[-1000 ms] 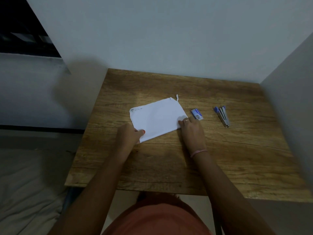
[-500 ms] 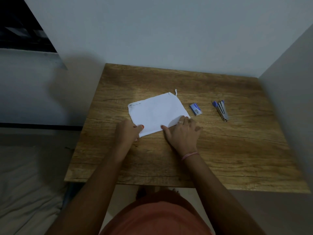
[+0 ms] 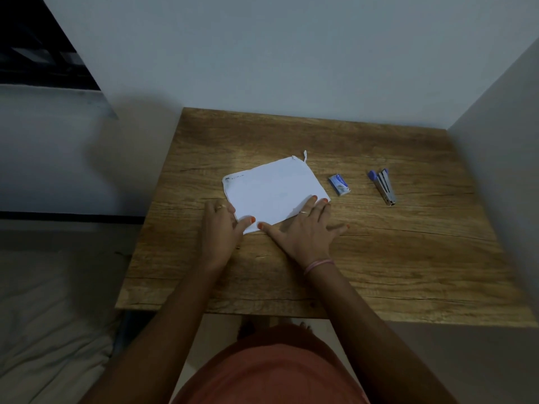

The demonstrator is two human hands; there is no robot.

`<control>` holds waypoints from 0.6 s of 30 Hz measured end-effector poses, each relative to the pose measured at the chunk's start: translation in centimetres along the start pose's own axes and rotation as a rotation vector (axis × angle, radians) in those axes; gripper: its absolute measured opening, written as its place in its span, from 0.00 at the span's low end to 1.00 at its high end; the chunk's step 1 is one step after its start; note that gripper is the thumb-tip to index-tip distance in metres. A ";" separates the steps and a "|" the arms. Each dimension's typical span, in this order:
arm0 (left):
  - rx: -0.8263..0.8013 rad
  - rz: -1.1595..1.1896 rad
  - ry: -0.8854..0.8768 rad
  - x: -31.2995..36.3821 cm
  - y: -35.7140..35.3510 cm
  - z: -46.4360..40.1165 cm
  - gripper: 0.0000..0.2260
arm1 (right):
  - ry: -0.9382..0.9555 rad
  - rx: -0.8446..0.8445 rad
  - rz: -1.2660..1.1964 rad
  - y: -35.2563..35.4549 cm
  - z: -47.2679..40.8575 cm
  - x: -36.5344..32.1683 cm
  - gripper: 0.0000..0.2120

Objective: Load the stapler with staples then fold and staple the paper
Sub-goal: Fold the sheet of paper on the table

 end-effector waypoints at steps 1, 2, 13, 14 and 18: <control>-0.019 -0.018 -0.038 0.1 -0.3 0.2 0.17 | -0.003 0.002 -0.005 0.0 0.0 0.0 0.69; -0.046 -0.045 -0.073 0.1 -0.6 0.3 0.18 | -0.005 0.004 -0.009 0.0 0.0 0.0 0.69; -0.117 -0.215 -0.120 -0.9 -1.2 -0.7 0.27 | -0.022 0.089 -0.082 0.8 -0.2 1.0 0.58; -0.123 -0.217 -0.122 -0.9 -1.4 -0.8 0.27 | -0.026 0.128 -0.108 1.3 -0.4 1.5 0.54; -0.148 -0.210 -0.120 -1.2 -1.5 -1.1 0.29 | -0.090 0.236 -0.180 2.9 -2.1 4.1 0.40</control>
Point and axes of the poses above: each hand's wrist, its own z-axis away from the middle knuckle, its own y-axis out of the back of the hand, x = y × z, the point moved 10 cm from there along -z, towards the middle knuckle, and after that the axes turned 4 degrees about -y, right-handed, at the moved point
